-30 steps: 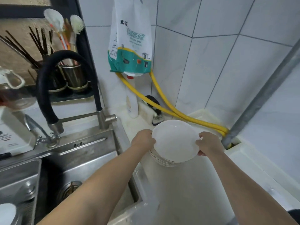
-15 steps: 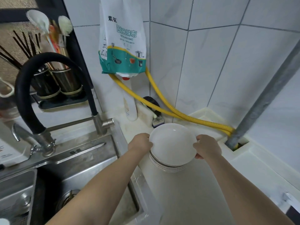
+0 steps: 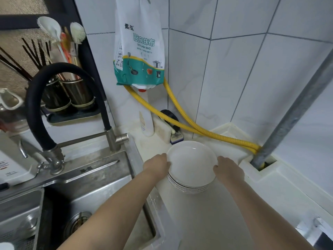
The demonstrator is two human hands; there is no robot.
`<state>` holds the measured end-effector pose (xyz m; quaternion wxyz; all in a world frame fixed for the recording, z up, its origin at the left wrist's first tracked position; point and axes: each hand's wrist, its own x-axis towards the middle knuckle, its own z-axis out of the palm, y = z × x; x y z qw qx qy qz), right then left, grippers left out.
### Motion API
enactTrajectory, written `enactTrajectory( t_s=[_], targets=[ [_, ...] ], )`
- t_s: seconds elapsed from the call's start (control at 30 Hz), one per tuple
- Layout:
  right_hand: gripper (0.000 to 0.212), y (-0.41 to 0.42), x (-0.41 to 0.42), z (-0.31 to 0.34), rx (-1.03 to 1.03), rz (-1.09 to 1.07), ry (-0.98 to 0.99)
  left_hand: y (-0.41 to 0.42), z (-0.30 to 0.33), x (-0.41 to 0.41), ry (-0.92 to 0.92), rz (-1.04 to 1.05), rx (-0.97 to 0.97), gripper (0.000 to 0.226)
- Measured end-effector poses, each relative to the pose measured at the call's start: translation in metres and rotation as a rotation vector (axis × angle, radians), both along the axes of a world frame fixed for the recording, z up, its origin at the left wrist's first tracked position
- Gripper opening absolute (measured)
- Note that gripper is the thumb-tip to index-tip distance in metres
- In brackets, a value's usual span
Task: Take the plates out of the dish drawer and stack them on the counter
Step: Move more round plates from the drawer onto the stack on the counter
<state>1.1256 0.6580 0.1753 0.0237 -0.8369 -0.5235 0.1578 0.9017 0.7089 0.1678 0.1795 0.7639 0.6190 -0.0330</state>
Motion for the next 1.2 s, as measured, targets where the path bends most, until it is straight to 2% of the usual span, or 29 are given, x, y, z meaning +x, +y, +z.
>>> enactTrajectory(
  t_s=[0.13,0.23,0.37,0.57,0.8,1.2],
  targets=[
    [0.026,-0.013,-0.004,0.006,0.026,0.068,-0.096,-0.017,0.011,-0.016,0.149,-0.115,0.035,0.047],
    [0.028,-0.025,-0.016,0.014,0.070,0.161,-0.229,-0.034,0.022,-0.030,0.247,-0.181,0.079,0.047],
    [0.031,-0.041,-0.051,0.027,0.142,0.300,-0.274,-0.061,0.036,-0.055,0.297,-0.174,0.076,0.048],
    [0.037,-0.066,-0.119,0.029,0.177,0.500,-0.254,-0.108,0.048,-0.104,0.278,-0.066,0.045,0.050],
    [0.039,-0.113,-0.216,0.021,0.194,0.696,-0.197,-0.186,0.050,-0.206,0.277,0.076,0.050,0.053],
    [0.036,-0.243,-0.405,-0.002,0.057,0.965,-0.048,-0.380,0.023,-0.378,0.195,0.480,-0.085,0.053]
  ],
)
